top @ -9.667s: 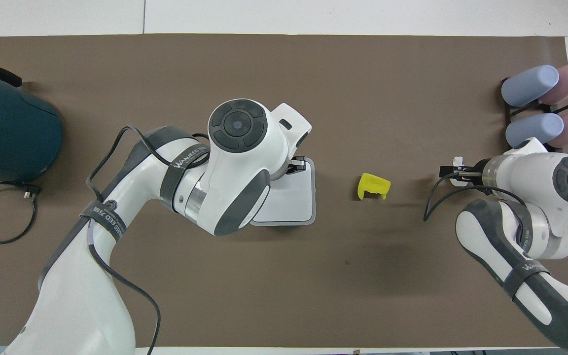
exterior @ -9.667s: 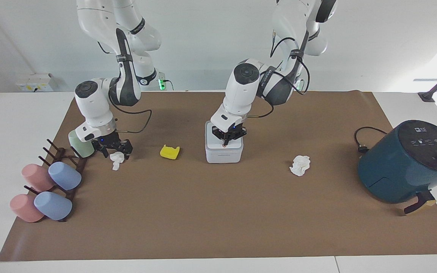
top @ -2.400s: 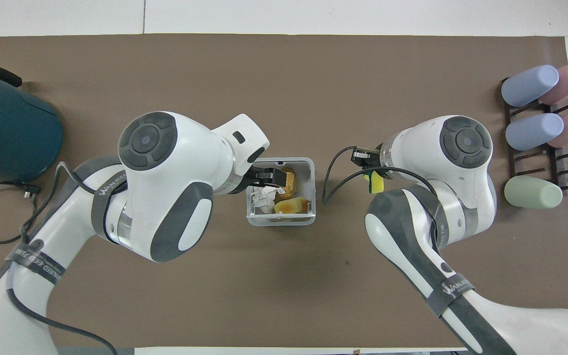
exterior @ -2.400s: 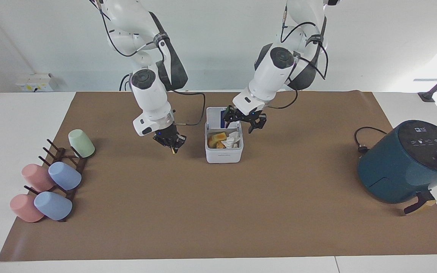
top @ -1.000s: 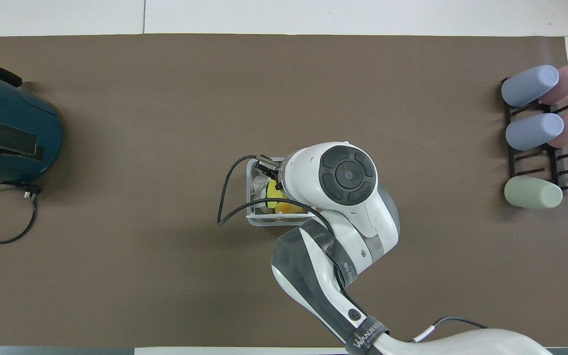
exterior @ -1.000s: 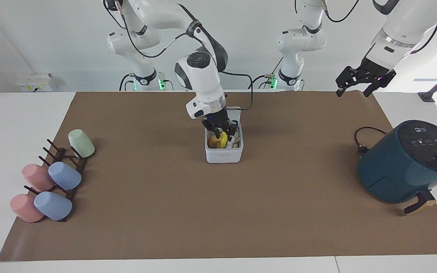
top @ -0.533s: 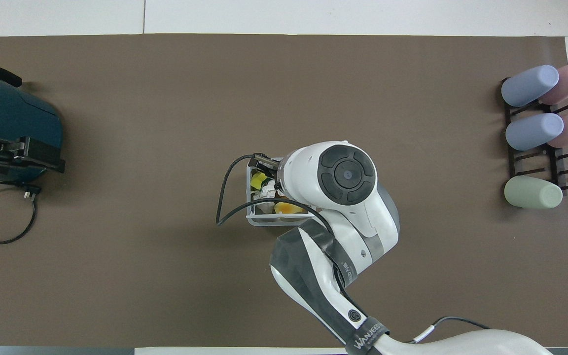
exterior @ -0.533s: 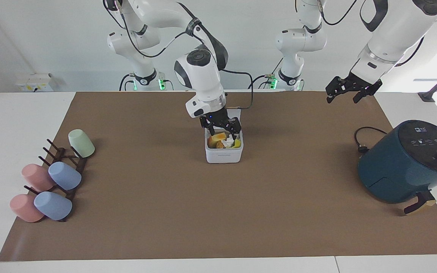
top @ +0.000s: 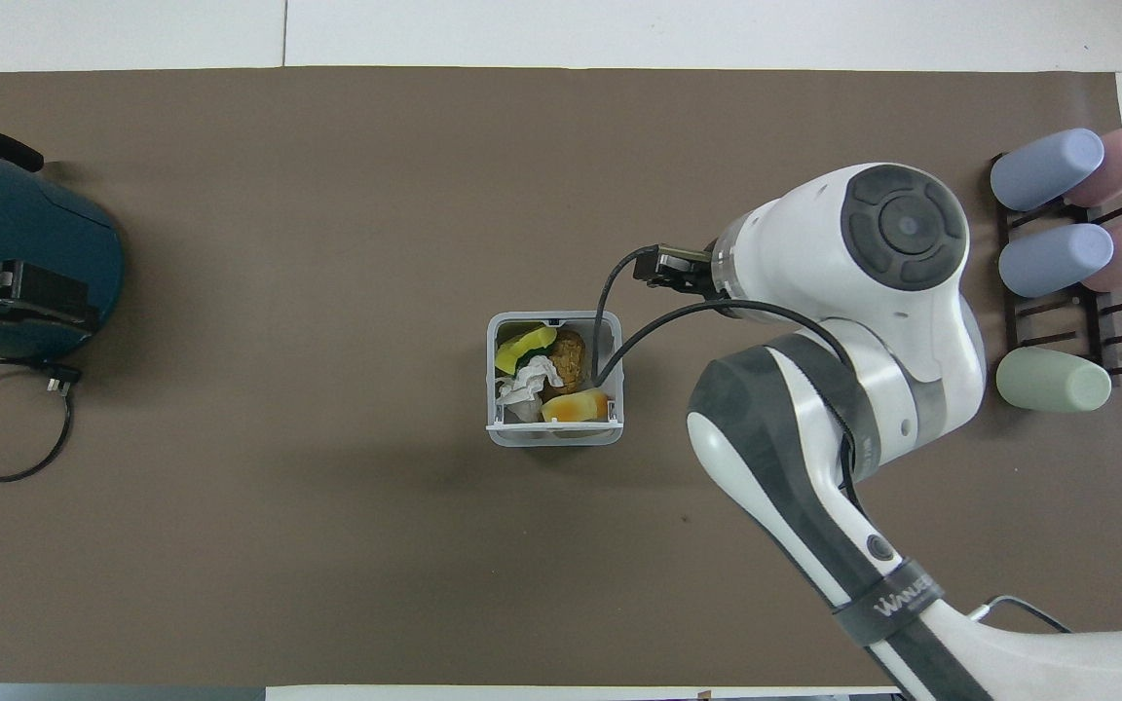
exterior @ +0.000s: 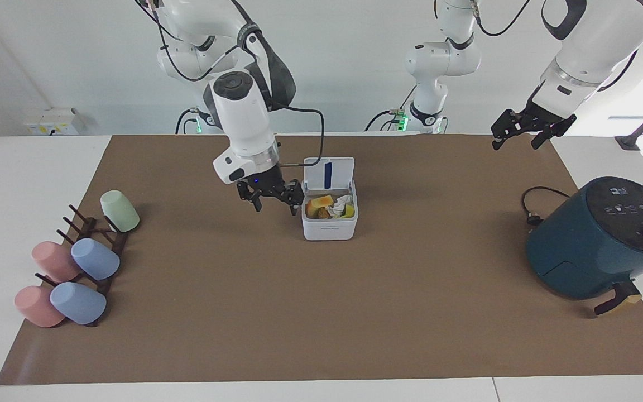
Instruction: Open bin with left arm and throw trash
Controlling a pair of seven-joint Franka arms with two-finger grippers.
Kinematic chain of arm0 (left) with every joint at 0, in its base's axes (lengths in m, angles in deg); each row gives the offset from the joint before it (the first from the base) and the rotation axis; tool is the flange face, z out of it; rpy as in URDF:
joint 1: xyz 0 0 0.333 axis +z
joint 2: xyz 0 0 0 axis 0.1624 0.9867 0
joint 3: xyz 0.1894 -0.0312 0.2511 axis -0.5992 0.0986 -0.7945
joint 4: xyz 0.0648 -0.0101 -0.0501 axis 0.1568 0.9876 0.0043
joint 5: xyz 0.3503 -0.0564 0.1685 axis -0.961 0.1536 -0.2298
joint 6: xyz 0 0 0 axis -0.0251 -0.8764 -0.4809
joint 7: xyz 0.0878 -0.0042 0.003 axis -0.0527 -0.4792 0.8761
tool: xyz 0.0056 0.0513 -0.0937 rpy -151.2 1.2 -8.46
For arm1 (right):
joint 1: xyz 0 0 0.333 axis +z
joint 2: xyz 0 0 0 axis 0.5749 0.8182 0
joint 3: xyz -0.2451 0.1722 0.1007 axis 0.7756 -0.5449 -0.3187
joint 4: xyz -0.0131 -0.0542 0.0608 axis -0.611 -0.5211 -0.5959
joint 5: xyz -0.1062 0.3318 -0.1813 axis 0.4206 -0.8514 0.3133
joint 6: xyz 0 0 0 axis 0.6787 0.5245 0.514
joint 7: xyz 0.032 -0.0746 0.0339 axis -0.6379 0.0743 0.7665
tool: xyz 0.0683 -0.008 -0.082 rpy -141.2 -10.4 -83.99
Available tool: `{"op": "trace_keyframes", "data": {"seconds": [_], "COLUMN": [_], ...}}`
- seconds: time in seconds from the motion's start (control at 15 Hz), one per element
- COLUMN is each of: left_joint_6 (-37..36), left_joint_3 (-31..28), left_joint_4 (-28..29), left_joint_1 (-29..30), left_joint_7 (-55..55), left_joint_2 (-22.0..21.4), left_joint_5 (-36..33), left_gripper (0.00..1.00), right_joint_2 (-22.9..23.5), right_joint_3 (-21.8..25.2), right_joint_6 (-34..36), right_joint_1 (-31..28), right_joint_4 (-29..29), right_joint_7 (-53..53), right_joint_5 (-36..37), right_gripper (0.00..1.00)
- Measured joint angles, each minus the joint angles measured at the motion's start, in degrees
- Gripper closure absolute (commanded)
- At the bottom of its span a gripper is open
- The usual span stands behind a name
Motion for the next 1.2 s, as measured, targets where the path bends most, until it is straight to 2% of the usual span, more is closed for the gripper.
{"op": "trace_keyframes", "data": {"seconds": [0.67, 1.2], "left_joint_6": [-0.10, -0.10], "left_joint_3": [0.29, 0.29], "left_joint_4": [0.00, 0.00], "left_joint_1": [0.01, 0.02], "left_joint_7": [0.00, 0.00], "left_joint_2": [0.00, 0.00], "left_joint_5": [-0.15, -0.20], "left_gripper": [0.00, 0.00], "right_joint_2": [-6.25, -9.94], "right_joint_3": [0.02, 0.01], "right_joint_6": [11.77, 15.60], "right_joint_1": [-9.76, -10.86], "right_joint_4": [-0.03, 1.98], "right_joint_7": [14.98, 16.55], "right_joint_5": [0.14, 0.15], "right_gripper": [0.00, 0.00]}}
